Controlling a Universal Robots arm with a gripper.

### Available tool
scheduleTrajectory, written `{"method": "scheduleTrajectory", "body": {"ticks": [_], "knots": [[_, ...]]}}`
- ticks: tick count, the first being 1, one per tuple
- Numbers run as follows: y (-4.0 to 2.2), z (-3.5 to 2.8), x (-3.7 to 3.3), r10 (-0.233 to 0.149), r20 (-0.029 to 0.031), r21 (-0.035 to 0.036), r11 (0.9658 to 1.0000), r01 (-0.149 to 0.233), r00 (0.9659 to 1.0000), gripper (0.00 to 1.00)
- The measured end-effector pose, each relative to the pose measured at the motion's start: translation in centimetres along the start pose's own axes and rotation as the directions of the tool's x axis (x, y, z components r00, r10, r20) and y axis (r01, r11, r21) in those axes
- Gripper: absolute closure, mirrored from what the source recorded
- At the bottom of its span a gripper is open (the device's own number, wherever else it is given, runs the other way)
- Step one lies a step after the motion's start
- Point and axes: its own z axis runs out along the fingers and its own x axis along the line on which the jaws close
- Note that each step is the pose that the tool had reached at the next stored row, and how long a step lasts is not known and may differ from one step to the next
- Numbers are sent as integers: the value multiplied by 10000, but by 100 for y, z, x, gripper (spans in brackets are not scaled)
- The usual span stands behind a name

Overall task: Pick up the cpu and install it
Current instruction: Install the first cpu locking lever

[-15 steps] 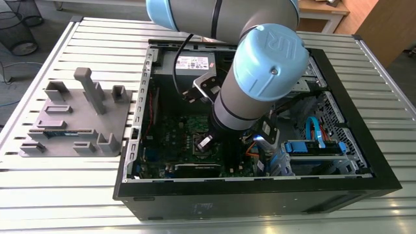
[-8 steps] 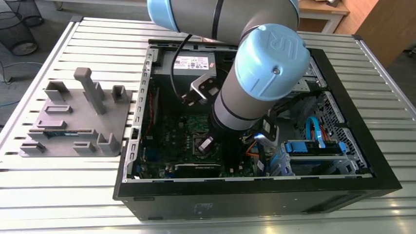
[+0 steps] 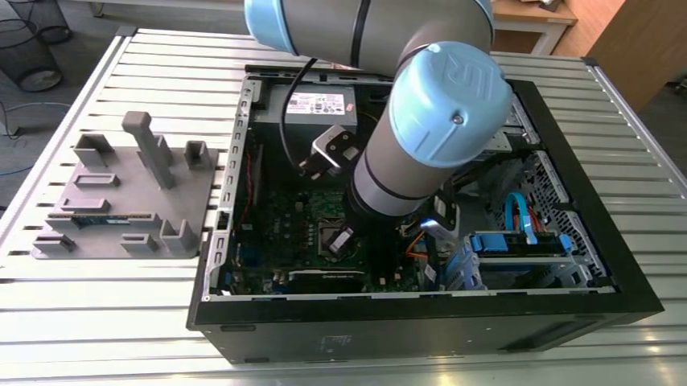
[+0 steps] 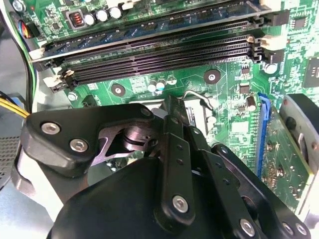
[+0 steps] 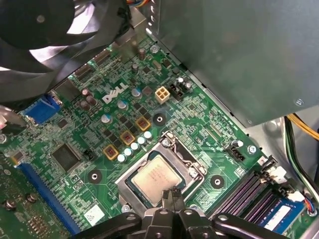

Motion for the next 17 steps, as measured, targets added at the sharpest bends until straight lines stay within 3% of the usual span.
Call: {"method": "scheduleTrajectory", "body": {"ticks": [5, 17], "knots": [[-9, 4, -9, -277, 55, -107, 9996, 278, 9996, 89], [-36, 2, 20, -345, 43, -113, 9993, 345, 9994, 89]]}}
